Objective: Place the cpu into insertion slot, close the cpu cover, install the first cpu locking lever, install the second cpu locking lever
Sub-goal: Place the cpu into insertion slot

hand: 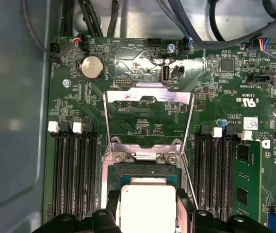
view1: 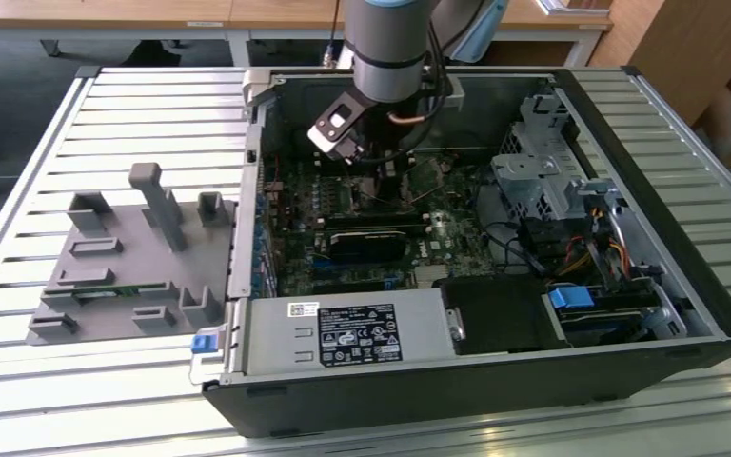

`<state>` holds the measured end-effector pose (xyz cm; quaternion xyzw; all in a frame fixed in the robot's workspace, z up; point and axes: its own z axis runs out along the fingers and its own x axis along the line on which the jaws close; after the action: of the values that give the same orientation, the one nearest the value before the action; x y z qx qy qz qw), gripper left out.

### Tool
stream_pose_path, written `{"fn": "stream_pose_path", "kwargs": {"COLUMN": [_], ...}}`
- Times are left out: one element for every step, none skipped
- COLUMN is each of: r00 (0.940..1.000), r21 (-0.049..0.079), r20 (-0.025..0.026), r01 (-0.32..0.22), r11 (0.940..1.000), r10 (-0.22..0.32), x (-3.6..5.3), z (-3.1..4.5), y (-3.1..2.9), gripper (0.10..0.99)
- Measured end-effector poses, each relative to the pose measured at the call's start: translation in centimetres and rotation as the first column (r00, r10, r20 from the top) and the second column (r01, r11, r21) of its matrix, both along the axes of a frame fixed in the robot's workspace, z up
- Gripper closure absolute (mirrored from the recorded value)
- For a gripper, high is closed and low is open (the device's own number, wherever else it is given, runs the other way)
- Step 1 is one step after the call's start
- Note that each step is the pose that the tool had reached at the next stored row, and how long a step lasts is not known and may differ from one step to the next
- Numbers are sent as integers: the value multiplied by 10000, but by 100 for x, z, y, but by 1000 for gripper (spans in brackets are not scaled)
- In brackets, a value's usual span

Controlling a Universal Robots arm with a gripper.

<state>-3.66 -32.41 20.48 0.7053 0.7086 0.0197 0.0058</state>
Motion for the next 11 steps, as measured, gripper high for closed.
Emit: {"fn": "stream_pose_path", "kwargs": {"r00": [10000,9999,9999,9998,9998,9998,9998,9998,9998,9998,9998], "r21": [0,-1,0,0,-1,-1,-1,-1,0,-2,-2], "r20": [0,0,0,0,-1,-1,-1,-4,-7,-10,-13], "r01": [61,119,161,188,198,200,202,203,203,202,201], "r11": [10000,9999,9999,9998,9998,9998,9998,9998,9998,9998,9998], "r10": [-61,-119,-161,-188,-198,-200,-202,-203,-203,-202,-201], "x": [0,0,0,0,0,0,0,0,1,2,3], "z": [-6,-11,-17,-22,-27,-32,-38,-45,-52,-58,-64], "y": [0,0,0,0,0,0,0,0,0,0,0], "gripper": [545,545,545,545,545,545,545,545,545,545,545]}}
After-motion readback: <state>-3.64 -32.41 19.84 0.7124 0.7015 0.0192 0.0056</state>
